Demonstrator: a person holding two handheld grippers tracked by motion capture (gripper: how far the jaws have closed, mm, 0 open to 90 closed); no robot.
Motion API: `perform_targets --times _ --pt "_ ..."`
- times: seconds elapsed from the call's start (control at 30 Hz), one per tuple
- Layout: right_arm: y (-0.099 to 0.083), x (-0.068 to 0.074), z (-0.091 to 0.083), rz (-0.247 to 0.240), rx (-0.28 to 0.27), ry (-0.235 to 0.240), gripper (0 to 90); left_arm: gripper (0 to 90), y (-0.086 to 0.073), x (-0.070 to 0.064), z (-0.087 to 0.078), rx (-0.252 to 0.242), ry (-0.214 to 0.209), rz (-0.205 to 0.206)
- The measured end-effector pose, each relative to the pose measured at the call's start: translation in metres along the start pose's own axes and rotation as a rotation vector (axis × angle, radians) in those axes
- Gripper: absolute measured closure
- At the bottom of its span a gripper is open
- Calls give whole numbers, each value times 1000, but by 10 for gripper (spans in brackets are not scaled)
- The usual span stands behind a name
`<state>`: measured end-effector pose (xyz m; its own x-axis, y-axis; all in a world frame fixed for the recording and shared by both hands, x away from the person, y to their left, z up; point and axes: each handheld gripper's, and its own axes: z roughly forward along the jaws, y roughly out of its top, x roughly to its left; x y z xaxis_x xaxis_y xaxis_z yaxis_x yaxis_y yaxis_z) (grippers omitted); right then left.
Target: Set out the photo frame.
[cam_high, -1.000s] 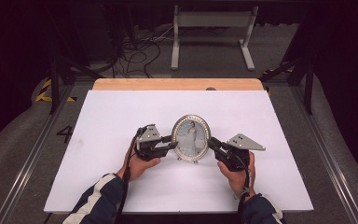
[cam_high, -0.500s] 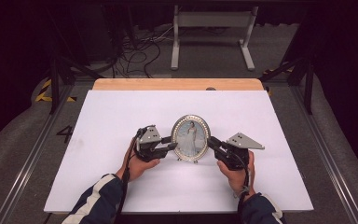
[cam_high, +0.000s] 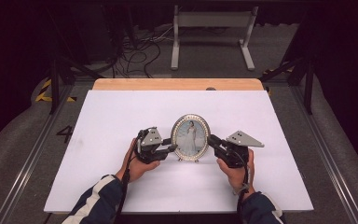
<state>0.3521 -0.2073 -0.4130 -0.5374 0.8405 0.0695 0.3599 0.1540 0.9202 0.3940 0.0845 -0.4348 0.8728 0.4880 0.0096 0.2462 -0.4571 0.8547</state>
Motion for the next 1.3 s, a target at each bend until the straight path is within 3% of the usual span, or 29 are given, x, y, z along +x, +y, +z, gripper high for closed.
perform_targets --times 0.23,1.3 --pt "0 0 0 -6 -2 -1 792 684 -1 1 1 3 -2 6" --pt "-5 4 0 -137 71 -30 793 650 0 1 -1 5 13 14"
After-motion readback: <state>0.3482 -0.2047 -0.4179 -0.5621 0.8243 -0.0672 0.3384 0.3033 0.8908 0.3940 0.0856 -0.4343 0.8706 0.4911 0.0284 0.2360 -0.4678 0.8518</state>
